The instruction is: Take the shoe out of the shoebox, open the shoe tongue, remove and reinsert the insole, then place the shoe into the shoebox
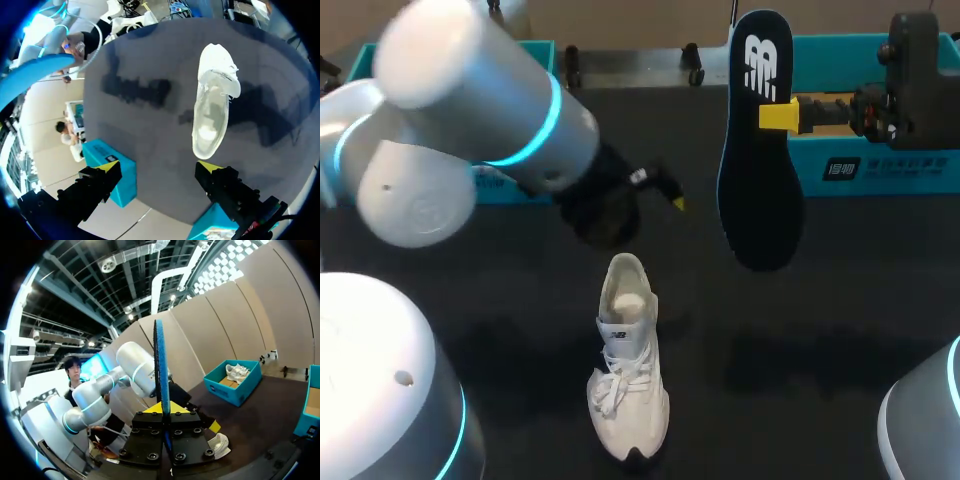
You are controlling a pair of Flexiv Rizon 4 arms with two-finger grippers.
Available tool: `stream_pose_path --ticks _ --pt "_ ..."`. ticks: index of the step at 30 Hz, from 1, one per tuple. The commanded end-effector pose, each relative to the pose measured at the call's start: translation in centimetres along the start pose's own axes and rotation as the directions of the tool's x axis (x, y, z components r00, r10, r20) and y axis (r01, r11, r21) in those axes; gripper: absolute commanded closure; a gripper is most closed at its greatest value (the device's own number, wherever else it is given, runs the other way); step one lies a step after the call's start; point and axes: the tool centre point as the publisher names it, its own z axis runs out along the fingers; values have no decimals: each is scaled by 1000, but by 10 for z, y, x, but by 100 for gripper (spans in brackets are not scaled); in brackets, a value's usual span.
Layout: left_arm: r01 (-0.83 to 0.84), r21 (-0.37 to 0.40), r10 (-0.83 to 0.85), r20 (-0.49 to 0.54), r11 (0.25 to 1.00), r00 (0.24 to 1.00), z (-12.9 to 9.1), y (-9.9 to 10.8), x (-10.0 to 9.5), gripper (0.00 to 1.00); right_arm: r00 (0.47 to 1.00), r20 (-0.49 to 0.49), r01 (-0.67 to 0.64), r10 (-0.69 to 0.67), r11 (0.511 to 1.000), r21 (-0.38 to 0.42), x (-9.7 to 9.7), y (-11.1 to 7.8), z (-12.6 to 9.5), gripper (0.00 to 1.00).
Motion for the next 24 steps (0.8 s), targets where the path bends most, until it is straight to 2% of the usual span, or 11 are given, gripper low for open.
stream_pose_path --ticks 1,5,19,21,24 --pt "-2 17 -4 365 1000 931 -29 5 18 0 1000 2 -1 1 1000 1 0 0 2 100" --pt "1 92 -40 421 996 906 -40 20 7 0 1000 2 -1 1 1000 1 0 0 2 100" --pt "1 92 -40 421 996 906 -40 20 7 0 1000 2 -1 1 1000 1 0 0 2 100" --pt "-15 107 -40 486 994 873 -37 25 8 0 1000 2 -1 1 1000 1 0 0 2 100" --pt "-63 75 13 535 995 845 -41 36 0 0 1000 2 -1 1 1000 1 0 0 2 100"
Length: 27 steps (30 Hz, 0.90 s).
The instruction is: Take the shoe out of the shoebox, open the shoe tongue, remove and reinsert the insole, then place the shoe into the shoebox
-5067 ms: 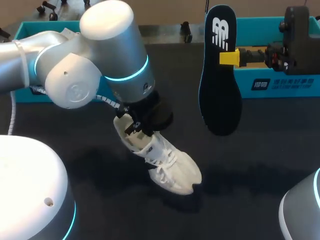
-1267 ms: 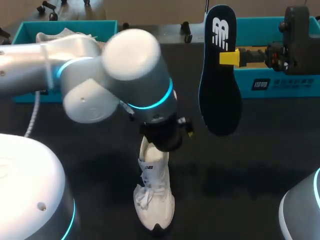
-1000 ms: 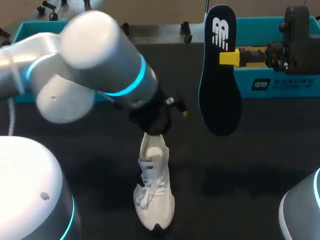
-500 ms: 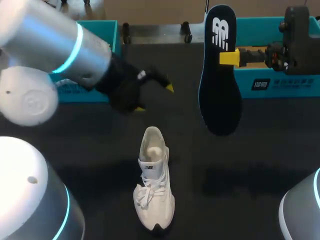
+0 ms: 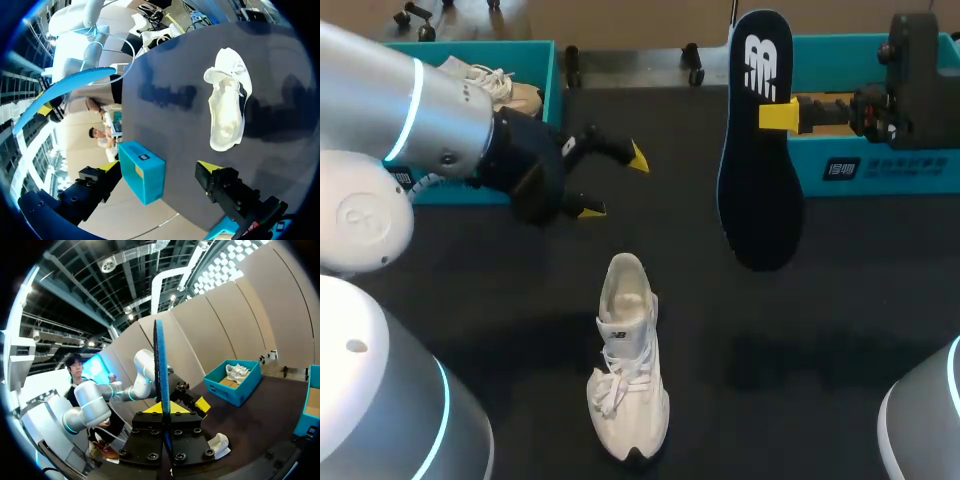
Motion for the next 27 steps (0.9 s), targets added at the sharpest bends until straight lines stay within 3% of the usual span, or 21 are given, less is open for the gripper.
stream_pose_path --ticks 1,6,13,27 --pt "-56 3 55 209 998 976 0 11 -4 0 1000 2 -1 1 1000 1 0 0 2 100" --pt "-132 18 120 301 991 946 -10 19 -21 0 1000 2 -1 1 1000 1 0 0 2 100" --pt "-121 68 75 467 990 881 -9 41 -41 0 1000 2 -1 1 1000 1 0 0 2 100" --pt "-136 94 73 493 986 867 -6 40 -34 0 1000 2 -1 1 1000 1 0 0 2 100"
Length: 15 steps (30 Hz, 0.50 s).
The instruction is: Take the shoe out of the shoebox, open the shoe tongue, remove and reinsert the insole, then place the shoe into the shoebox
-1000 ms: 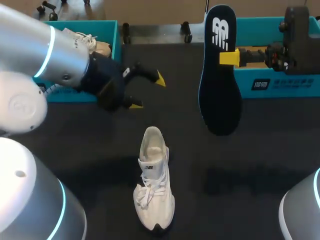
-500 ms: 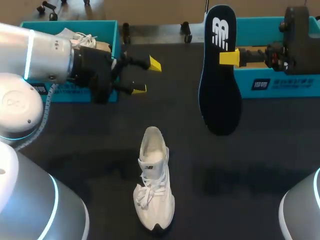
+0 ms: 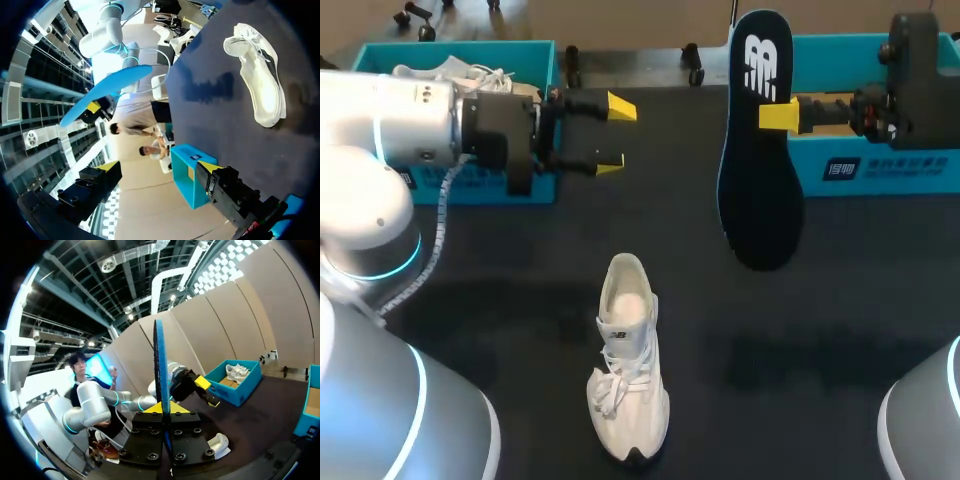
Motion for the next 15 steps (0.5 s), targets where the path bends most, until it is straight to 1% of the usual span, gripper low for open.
stream_pose_path --ticks 1,4,5,7,10,13,15 --pt "-20 16 20 31 1000 999 0 1 6 0 1000 -7 -7 7 1000 5 -2 1 5 100" --pt "-47 34 46 41 998 998 -3 -2 1 0 998 -35 -54 56 997 61 -15 4 23 100" --pt "-54 25 53 35 998 998 -3 -2 0 0 997 -47 -64 67 996 67 -20 4 28 100" --pt "-63 31 62 42 998 997 -5 -3 -3 0 994 -56 -85 90 992 88 -29 3 38 100" --pt "-74 34 72 45 997 996 -8 -2 -6 0 989 -71 -123 129 989 84 -42 0 48 100" --pt "-65 24 64 52 998 997 -9 -1 -8 0 983 -38 -178 182 980 91 -54 -8 54 100" --pt "-46 22 45 55 999 997 -9 3 -8 0 983 -38 -178 182 980 91 -54 -8 54 100"
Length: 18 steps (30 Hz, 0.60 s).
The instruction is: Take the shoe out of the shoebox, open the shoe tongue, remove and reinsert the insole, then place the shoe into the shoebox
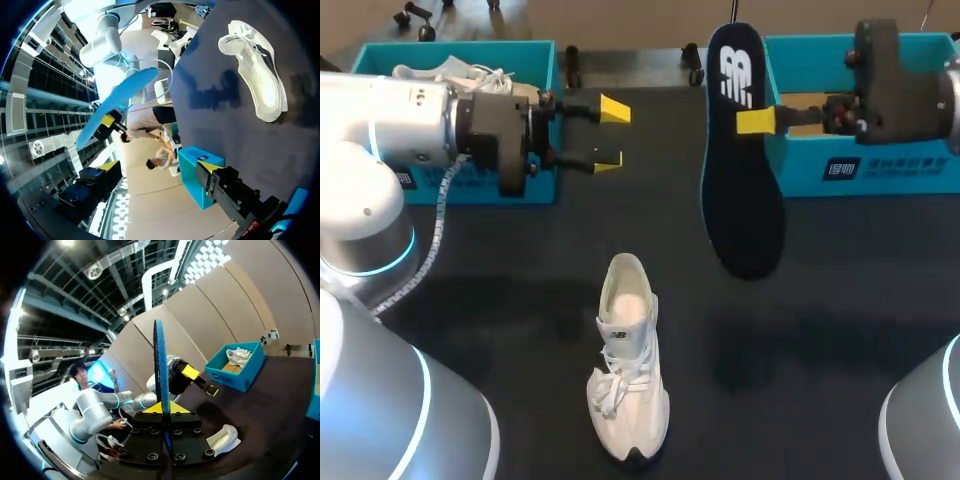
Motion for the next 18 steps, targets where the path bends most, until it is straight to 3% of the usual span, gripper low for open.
stream_pose_path --ticks 1,14,18 --pt "13 -4 -13 2 1000 1000 0 3 1 0 1000 -15 -3 4 1000 31 -21 10 27 100" --pt "13 -4 -13 2 1000 1000 0 3 1 0 1000 -15 -3 4 1000 31 -21 10 27 100" --pt "13 -4 -13 2 1000 1000 0 3 1 0 994 -19 -107 109 990 88 -56 23 51 100"
